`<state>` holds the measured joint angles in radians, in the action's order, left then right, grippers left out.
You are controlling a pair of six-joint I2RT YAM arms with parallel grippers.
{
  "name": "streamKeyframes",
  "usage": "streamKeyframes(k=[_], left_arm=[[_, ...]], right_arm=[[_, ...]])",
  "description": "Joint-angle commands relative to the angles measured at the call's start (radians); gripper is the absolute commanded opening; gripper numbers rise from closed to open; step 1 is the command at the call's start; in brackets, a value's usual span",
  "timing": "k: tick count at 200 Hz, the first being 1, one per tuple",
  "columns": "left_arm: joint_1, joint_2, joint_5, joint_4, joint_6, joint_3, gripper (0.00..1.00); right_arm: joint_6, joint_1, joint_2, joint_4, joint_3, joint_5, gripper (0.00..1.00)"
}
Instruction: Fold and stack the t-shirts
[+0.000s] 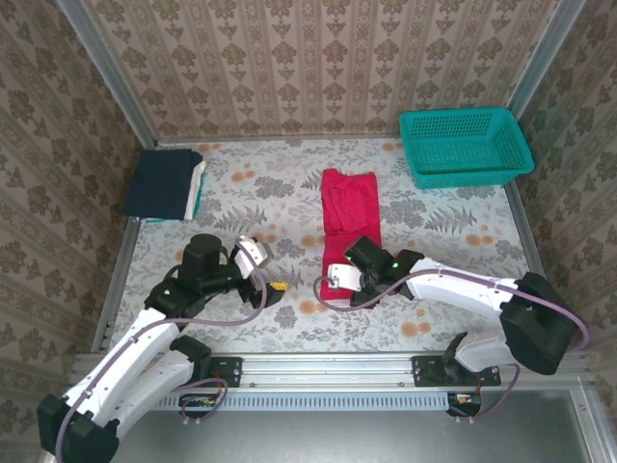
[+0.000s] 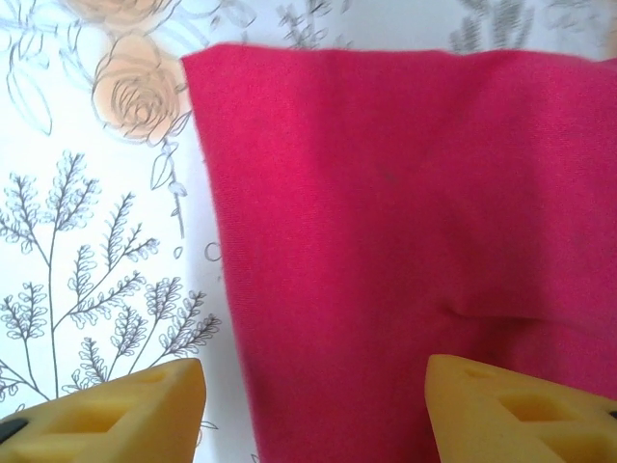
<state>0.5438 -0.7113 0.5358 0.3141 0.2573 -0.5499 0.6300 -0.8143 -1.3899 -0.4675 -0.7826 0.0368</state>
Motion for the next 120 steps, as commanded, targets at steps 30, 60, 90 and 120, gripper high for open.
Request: streamKeyframes(k=[30,60,90,120], left_arm=[[0.007,0.009,0.009,-0.005,0.022,-0.006,1.00],[0.007,0.012,-0.031,-0.008,0.023,-0.004,1.00],[0.007,0.012,-0.033,-0.019,0.020,0.001,1.00],[0.007,0.012,-0.040,-0.014,0.019,0.000,1.00]], right_arm=[[0.043,-0.021,-0.116,0.042,-0.025,-0.041,0.60],[0.045,-0.025,-0.146,0.068,-0.015,-0.045,0.59],[0.046,-0.023,-0.180,0.116,0.000,-0.011,0.47],[0.068,-0.025,-0.217,0.121,-0.003,0.038,0.37]])
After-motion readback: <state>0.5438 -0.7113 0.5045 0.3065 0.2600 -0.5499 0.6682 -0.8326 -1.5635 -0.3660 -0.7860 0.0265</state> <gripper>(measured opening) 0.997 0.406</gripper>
